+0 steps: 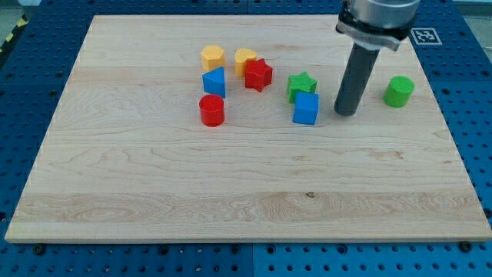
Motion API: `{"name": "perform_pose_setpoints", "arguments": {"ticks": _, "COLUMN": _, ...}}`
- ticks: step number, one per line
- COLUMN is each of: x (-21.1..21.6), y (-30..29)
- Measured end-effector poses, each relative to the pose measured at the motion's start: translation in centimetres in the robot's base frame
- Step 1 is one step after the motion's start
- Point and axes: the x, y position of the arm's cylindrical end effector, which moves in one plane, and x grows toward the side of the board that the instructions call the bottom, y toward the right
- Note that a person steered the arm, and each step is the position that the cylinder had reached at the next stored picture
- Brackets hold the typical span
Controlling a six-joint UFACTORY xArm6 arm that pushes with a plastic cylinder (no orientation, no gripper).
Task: Move the green star into the red star
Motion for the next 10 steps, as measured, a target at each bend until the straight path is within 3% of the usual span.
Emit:
{"name": "perform_pose_setpoints", "arguments": {"ticks": 2, "x": 0.9, "y": -1.1}}
{"name": "perform_pose_setpoints", "arguments": {"ticks": 4, "x": 0.1, "y": -7.3}}
{"name": "perform_pose_setpoints", "arguments": {"ticks": 6, "x": 1.4, "y": 3.4}}
{"name": "perform_pose_setpoints", "arguments": {"ticks": 8, "x": 1.1, "y": 0.1}}
{"name": "perform_pose_setpoints", "arguments": {"ticks": 10, "x": -2.9, "y": -0.6}}
